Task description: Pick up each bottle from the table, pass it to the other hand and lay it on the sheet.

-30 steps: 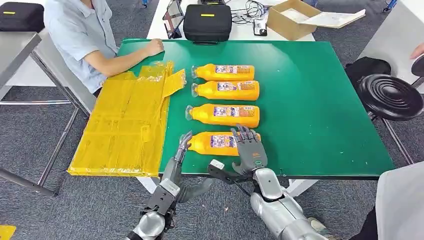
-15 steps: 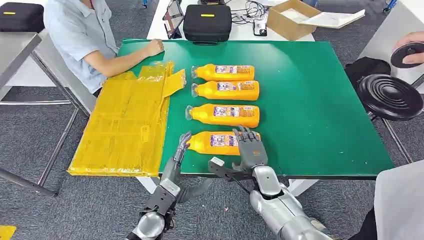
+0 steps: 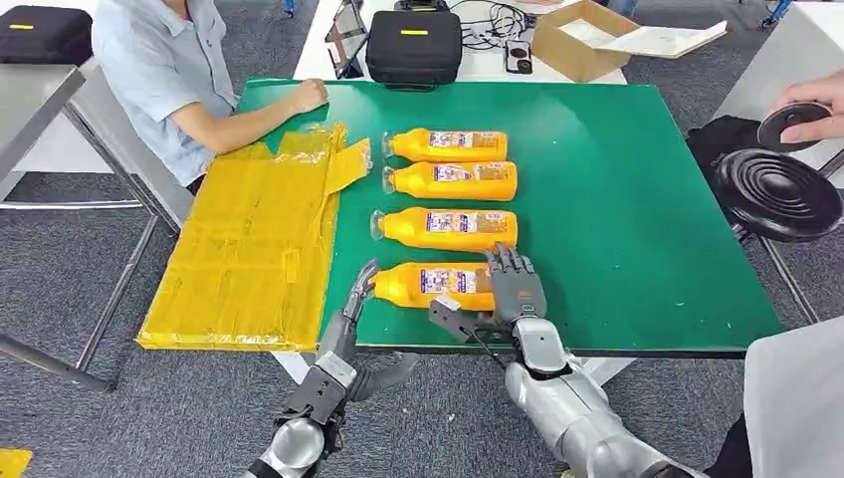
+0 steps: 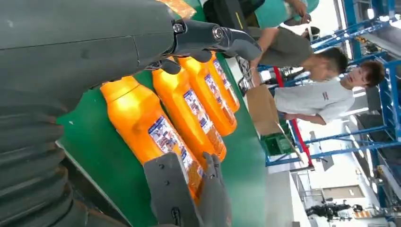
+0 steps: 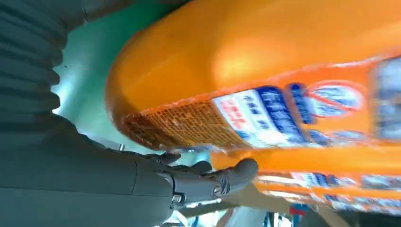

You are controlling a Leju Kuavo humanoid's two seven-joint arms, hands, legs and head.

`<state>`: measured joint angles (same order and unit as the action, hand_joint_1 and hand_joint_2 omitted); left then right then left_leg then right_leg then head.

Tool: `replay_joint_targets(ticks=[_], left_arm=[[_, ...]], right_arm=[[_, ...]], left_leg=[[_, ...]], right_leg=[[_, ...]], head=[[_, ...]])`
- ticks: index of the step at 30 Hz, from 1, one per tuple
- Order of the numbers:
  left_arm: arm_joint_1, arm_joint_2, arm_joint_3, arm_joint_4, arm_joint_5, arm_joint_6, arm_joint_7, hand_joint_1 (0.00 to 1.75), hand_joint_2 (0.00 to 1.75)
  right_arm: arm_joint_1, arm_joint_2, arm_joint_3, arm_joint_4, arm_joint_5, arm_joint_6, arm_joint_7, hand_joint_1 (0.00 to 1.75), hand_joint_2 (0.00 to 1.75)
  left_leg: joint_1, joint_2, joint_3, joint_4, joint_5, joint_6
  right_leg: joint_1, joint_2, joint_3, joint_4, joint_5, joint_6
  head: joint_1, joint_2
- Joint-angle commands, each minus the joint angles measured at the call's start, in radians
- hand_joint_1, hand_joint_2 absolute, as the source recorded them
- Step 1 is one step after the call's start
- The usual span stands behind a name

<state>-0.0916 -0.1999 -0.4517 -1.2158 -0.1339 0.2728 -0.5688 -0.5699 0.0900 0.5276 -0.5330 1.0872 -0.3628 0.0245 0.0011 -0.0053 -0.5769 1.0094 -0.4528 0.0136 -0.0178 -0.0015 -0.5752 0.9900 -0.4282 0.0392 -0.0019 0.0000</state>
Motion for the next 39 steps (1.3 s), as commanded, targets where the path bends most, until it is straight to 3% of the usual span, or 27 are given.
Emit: replay_joint_targets(ticks=[1, 3, 9, 11, 16, 22, 24, 26, 29, 34, 36, 39], left_arm=[[-0.046, 0.013, 0.0, 0.059, 0.004, -0.007, 0.001, 0.0, 1.75], [-0.053, 0.015, -0.004, 0.064, 0.007, -0.007, -0.001, 0.0, 1.75], [-0.061, 0.017, -0.006, 0.07, 0.014, -0.005, -0.006, 0.0, 1.75], [-0.07, 0.018, -0.009, 0.077, 0.02, -0.007, -0.009, 0.0, 1.75], [-0.074, 0.018, -0.011, 0.08, 0.025, -0.007, -0.012, 0.0, 1.75], [-0.066, 0.018, -0.012, 0.076, 0.044, 0.004, -0.03, 0.0, 1.75], [-0.043, -0.001, 0.031, 0.045, 0.077, 0.053, -0.059, 0.0, 1.75], [0.001, -0.045, 0.122, -0.051, 0.152, 0.201, -0.126, 0.0, 1.75], [0.055, -0.056, 0.2, -0.207, 0.271, 0.291, -0.128, 0.0, 1.75], [0.069, -0.04, 0.192, -0.237, 0.281, 0.292, -0.116, 0.0, 1.75], [0.08, -0.059, 0.22, -0.252, 0.343, 0.287, -0.118, 0.0, 1.75], [0.136, -0.044, 0.219, -0.334, 0.41, 0.237, -0.083, 0.0, 1.75]], right_arm=[[-0.05, -0.001, -0.049, 0.15, -0.01, 0.023, -0.033, 1.57, 1.75], [-0.052, 0.001, -0.054, 0.165, -0.022, 0.075, -0.041, 1.66, 1.75], [-0.048, -0.003, -0.063, 0.183, -0.033, 0.103, -0.046, 1.71, 1.75], [-0.032, -0.01, -0.1, 0.19, -0.079, 0.127, -0.09, 1.75, 1.75], [-0.023, -0.018, -0.113, 0.198, -0.096, 0.105, -0.123, 1.75, 1.75], [0.019, -0.009, -0.196, 0.18, -0.205, 0.049, -0.283, 1.75, 1.75], [0.043, 0.016, -0.282, 0.153, -0.325, 0.063, -0.397, 1.75, 1.75], [0.083, 0.041, -0.332, 0.085, -0.437, 0.069, -0.543, 1.75, 1.75], [0.158, 0.057, -0.344, -0.071, -0.549, 0.085, -0.614, 1.75, 1.75], [0.178, 0.046, -0.323, -0.124, -0.56, 0.093, -0.587, 1.75, 1.75], [0.197, 0.055, -0.346, -0.165, -0.605, 0.053, -0.623, 1.75, 1.75], [0.282, 0.057, -0.358, -0.352, -0.702, 0.017, -0.611, 1.75, 1.75]], left_leg=[[0.001, 0.0, 0.002, 0.0, 0.0, -0.001], [0.001, 0.0, 0.001, -0.001, 0.0, -0.001], [0.001, -0.001, 0.003, -0.001, 0.001, -0.001], [0.001, -0.002, 0.003, -0.001, 0.001, -0.001], [0.002, -0.004, 0.006, -0.002, 0.001, -0.001], [0.001, -0.003, 0.007, -0.002, 0.001, -0.001], [0.002, -0.002, 0.007, -0.002, 0.0, -0.001], [0.002, -0.001, 0.006, -0.001, 0.0, -0.001], [0.003, 0.002, 0.006, 0.0, -0.002, -0.002], [0.002, 0.001, 0.004, 0.0, -0.001, -0.002], [0.002, 0.0, 0.002, 0.0, -0.001, -0.001], [0.002, 0.003, 0.002, 0.0, -0.002, -0.001]], right_leg=[[0.001, -0.001, 0.002, -0.001, 0.0, -0.002], [0.001, -0.001, 0.001, -0.001, 0.0, -0.001], [0.002, -0.002, 0.003, -0.002, 0.0, -0.001], [0.002, -0.003, 0.003, -0.002, 0.0, -0.001], [0.002, -0.005, 0.007, -0.003, 0.0, -0.002], [0.002, -0.004, 0.007, -0.003, 0.0, -0.001], [0.002, -0.003, 0.008, -0.003, 0.0, -0.002], [0.002, -0.001, 0.007, -0.003, 0.0, -0.002], [0.004, 0.001, 0.006, -0.002, 0.0, -0.002], [0.003, 0.0, 0.003, 0.0, -0.001, -0.002], [0.004, -0.001, 0.002, -0.001, 0.0, -0.002], [0.003, 0.002, 0.002, -0.001, 0.0, -0.002]], head=[[0.0, 0.0], [0.0, 0.0], [0.0, 0.0], [0.0, 0.0], [0.0, 0.0], [0.0, 0.0], [0.0, 0.0], [0.0, 0.0], [0.0, 0.0], [0.0, 0.0], [0.0, 0.0], [0.0, 0.0]])
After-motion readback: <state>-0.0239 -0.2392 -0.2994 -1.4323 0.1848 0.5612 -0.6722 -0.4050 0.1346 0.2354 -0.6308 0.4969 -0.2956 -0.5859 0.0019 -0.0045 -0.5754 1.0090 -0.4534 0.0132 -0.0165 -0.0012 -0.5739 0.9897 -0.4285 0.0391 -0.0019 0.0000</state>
